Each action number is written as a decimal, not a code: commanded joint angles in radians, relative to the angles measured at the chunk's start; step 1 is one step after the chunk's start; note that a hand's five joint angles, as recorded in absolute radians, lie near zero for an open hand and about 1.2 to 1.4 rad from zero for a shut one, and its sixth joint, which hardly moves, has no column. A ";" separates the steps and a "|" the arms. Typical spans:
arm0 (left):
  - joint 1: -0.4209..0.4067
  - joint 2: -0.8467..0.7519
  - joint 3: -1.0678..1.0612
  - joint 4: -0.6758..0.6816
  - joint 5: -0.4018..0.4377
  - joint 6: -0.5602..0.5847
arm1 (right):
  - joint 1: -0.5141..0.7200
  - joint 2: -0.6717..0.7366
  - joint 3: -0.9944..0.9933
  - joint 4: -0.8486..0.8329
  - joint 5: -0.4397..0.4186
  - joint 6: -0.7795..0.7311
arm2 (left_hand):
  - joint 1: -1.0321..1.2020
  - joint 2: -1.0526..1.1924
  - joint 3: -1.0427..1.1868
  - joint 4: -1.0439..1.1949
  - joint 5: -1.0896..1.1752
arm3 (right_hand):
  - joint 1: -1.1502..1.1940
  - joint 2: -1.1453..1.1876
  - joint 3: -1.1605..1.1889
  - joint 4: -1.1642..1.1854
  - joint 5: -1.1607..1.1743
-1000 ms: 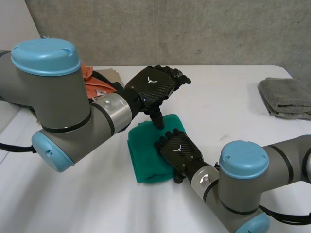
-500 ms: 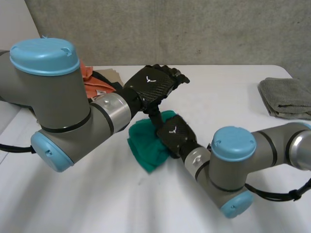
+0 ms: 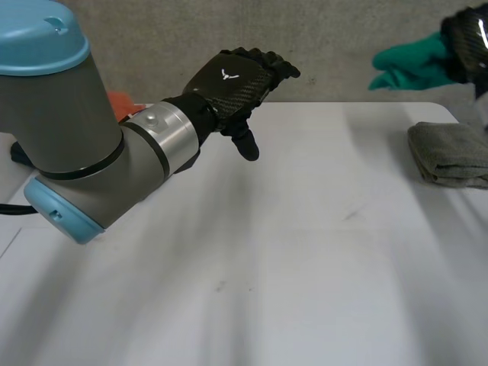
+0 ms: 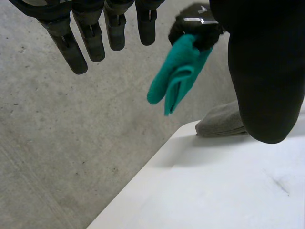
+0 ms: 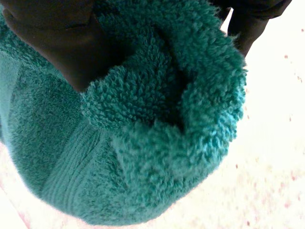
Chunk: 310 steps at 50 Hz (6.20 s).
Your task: Fold the laundry.
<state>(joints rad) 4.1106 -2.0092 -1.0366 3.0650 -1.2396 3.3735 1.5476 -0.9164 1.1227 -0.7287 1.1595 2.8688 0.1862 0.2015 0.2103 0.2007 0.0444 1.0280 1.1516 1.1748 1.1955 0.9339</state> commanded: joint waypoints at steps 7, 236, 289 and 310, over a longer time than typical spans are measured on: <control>-0.022 -0.006 -0.025 0.001 0.000 0.001 | -0.241 0.473 -0.127 -0.192 -0.218 0.069 | 0.004 -0.011 -0.020 -0.011 -0.029 | 0.368 0.245 0.221 0.201 0.288; 0.327 0.228 -0.918 0.165 -0.156 -0.126 | 0.526 -0.119 0.482 0.581 0.247 -0.312 | 1.210 1.195 1.186 1.196 1.177 | 0.368 0.245 0.221 0.201 0.288; 0.188 0.500 -0.652 0.195 -0.261 0.064 | 0.617 0.148 -0.202 0.836 0.108 -0.385 | 1.210 1.195 1.186 1.196 1.177 | -0.854 -0.977 -1.000 -1.021 -0.934; 0.195 0.437 -0.542 0.215 -0.262 0.127 | 0.632 0.182 -0.434 0.568 0.284 -0.373 | 1.210 1.195 1.186 1.196 1.177 | 0.368 0.245 0.221 0.201 0.288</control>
<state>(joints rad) 4.2937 -1.5242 -1.6654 3.2674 -1.4982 3.4619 2.2276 -0.5825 0.7046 -0.0592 1.2470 2.4965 1.1462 1.1972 1.1922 1.2001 0.9815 1.1107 1.1689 1.1809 1.1918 0.9647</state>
